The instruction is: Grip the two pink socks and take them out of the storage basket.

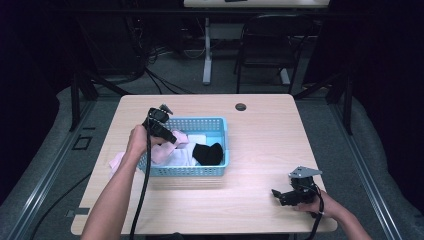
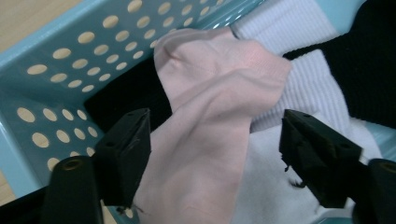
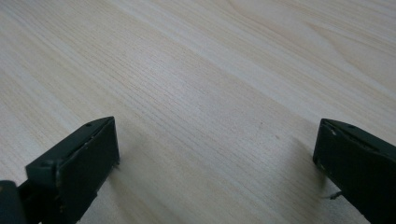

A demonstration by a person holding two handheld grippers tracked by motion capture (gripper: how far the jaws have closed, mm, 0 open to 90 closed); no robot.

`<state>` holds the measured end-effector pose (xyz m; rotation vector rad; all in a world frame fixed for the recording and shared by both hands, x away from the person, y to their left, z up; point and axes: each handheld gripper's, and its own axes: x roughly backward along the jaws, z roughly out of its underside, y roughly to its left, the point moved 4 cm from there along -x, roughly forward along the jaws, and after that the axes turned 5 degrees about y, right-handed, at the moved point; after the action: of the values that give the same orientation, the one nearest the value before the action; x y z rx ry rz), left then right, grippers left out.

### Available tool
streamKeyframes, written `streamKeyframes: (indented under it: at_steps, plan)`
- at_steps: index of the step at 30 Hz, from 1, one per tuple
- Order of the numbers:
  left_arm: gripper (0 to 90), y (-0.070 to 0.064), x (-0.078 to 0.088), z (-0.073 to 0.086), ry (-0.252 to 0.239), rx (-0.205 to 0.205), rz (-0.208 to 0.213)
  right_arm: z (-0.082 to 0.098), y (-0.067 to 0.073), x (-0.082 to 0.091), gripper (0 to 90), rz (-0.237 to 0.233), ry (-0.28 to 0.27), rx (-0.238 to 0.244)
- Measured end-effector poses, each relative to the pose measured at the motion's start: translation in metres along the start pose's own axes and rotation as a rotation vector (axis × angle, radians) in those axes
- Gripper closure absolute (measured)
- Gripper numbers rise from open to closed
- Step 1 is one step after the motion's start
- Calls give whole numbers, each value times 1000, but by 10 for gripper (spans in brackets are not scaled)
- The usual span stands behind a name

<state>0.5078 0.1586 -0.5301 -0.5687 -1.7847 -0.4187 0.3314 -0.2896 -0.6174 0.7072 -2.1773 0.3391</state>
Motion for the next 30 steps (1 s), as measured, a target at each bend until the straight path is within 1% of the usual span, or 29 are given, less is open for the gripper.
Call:
streamKeyframes:
  at_steps: [1, 2, 3, 4, 5, 6, 8, 9, 10, 11, 13, 14, 15, 16, 17, 19, 21, 22, 23, 24, 26, 27, 28, 29, 30]
  plan:
    - [306, 2, -4, 0, 14, 10, 0, 0, 0, 0, 0, -2, 0, 1]
    - [321, 3, -5, 1, 24, 12, -13, 0, 0, 0, 0, -1, 1, 2]
    - [338, 3, -5, 1, 24, 12, -13, 0, 0, 0, 0, -1, 1, 2]
    - [352, 4, -8, 1, 23, 22, -14, 0, 0, 0, 0, -2, 0, 1]
    - [370, 5, -11, 1, 31, 31, -14, 0, 0, 0, 0, -2, 0, 1]
    - [391, 6, -13, 1, 37, 37, -27, 0, 0, 0, 0, -2, 0, 2]
    - [422, 6, -14, 1, 46, 44, -30, 0, 0, 0, 0, 0, 1, 2]
    - [440, 6, -17, 2, 60, 59, -43, 0, 0, 0, 0, -3, 1, 4]
    - [462, 6, -17, 2, 60, 59, -43, 0, 0, 0, 0, -3, 1, 4]
    - [462, 6, -19, 2, 66, 63, -49, 0, 0, 0, 0, -4, 1, 4]
    - [489, 7, -22, 4, 81, 72, -59, 0, 0, 0, 0, -5, 1, 5]
    - [524, 8, -25, 6, 92, 73, -76, 0, 0, 0, 0, -5, 1, 5]
    - [531, 8, -27, 6, 95, 81, -91, 0, 0, 0, 0, -5, -1, 3]
    - [530, 8, -27, 6, 95, 81, -91, 0, 0, 0, 0, -5, -1, 3]
    - [530, 9, -28, 6, 90, 81, -101, 0, 0, 0, 0, -5, -1, 4]
    - [488, 10, -28, 6, 78, 91, -107, 0, 0, 0, 0, -5, -1, 4]
    - [446, 12, -29, 5, 68, 101, -126, 0, 0, 0, 0, -5, 0, 3]
    - [451, 12, -29, 5, 70, 103, -121, 0, 0, 0, 0, -5, 0, 3]
    - [475, 12, -29, 5, 70, 103, -121, 0, 0, 0, 0, -5, 0, 3]
    - [498, 11, -32, 5, 74, 102, -100, 0, 0, 0, 0, -5, 0, 4]
    - [576, 10, -33, 5, 75, 105, -97, 0, 0, 0, 0, -5, 0, 4]
    - [576, 10, -34, 5, 79, 98, -94, 0, 0, 0, 0, -5, 1, 4]
    - [654, 9, -34, 5, 76, 100, -94, 0, 0, 0, 0, -2, 0, 3]
    - [718, 9, -33, 5, 83, 93, -93, 0, 0, 0, 0, -5, 0, 4]
    - [760, 8, -33, 5, 82, 85, -95, 0, 0, 0, 0, -5, 0, 4]
